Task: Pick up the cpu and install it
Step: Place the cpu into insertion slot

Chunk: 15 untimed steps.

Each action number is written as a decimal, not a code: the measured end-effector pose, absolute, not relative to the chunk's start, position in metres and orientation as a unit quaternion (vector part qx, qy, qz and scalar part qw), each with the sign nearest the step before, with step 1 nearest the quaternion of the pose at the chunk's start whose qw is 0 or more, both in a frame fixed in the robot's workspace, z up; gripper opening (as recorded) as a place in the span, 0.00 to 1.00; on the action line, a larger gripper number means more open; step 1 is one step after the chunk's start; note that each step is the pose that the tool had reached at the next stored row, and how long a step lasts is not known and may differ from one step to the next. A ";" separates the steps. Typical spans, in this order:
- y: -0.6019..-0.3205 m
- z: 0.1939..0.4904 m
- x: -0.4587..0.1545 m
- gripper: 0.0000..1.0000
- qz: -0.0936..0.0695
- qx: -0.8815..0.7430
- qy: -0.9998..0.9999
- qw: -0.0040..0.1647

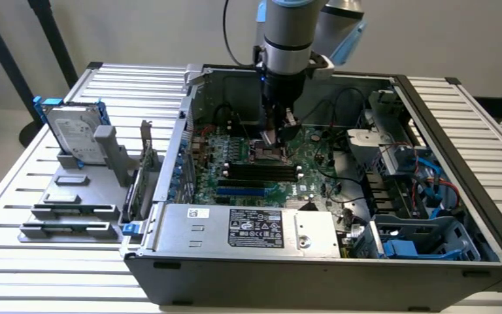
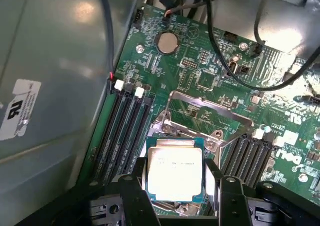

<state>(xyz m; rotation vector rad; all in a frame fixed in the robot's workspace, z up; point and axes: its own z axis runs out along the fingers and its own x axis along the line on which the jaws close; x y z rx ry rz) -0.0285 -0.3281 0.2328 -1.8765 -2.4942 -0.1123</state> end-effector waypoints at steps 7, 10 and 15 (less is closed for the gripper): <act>-0.328 0.228 -0.029 0.55 -0.037 -0.650 -0.759 0.007; -0.328 0.227 -0.029 0.55 -0.037 -0.671 -0.741 0.006; -0.328 0.227 -0.029 0.55 -0.037 -0.693 -0.720 0.005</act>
